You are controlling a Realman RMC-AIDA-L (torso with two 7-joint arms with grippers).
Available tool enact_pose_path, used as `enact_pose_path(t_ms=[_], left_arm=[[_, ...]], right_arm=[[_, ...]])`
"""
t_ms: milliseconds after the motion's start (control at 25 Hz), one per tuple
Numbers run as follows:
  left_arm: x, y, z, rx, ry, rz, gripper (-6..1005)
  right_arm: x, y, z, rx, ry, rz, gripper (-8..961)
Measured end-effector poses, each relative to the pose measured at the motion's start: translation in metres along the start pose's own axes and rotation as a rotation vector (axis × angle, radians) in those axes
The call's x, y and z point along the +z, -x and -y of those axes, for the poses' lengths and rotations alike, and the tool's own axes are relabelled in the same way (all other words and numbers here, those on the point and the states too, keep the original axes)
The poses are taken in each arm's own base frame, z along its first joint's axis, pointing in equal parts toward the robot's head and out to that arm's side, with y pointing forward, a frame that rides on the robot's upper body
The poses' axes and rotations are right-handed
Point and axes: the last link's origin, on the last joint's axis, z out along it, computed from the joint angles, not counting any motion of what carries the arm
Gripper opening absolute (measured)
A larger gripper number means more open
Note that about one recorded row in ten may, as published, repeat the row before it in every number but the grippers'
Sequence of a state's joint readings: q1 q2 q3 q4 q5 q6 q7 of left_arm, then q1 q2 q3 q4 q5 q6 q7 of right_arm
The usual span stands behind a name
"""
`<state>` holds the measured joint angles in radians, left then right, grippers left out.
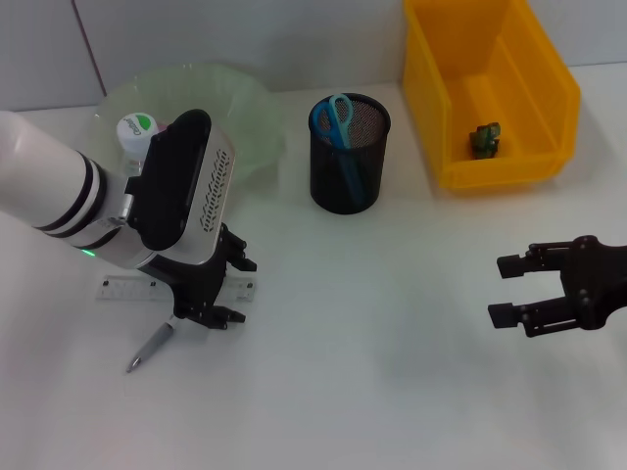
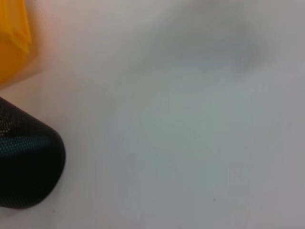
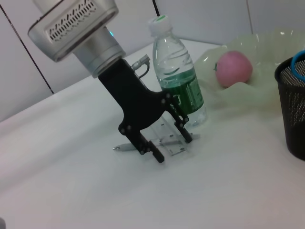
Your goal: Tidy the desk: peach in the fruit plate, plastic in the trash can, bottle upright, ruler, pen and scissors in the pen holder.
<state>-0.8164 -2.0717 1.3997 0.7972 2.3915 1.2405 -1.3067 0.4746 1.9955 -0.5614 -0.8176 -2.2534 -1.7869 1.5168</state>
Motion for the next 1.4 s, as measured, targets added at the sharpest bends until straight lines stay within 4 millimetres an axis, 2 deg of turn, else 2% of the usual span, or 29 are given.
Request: enact_pose_path(t_ms=[80, 360, 520, 960, 1040, 1400], left_arm=[[0.0, -0.001, 0.001, 0.004, -0.002, 0.001, 764], [0.0, -0.001, 0.003, 0.014, -0.004, 0.012, 555], [0.0, -0.002, 0.005, 0.016, -0.011, 0.014, 502], [0.001, -0.002, 0.007, 0.026, -0.026, 0.021, 491], [0.001, -0.002, 0.008, 0.018, -0.03, 0.026, 449], [0.001, -0.004, 0.011, -0.002, -0.025, 0.048, 514]], right_arm=[[0.001, 0.0, 0.0, 0.0, 0.0, -0.005, 820], [0.002, 0.001, 0.001, -0.002, 0.0, -0.009, 820], [0.003, 0.001, 0.001, -0.005, 0.002, -0.016, 820], [0.003, 0.002, 0.001, -0.007, 0.003, -0.021, 820], [0.003, 0.001, 0.001, -0.006, 0.003, -0.024, 820], [0.006, 0.001, 0.002, -0.004, 0.013, -0.04, 820]])
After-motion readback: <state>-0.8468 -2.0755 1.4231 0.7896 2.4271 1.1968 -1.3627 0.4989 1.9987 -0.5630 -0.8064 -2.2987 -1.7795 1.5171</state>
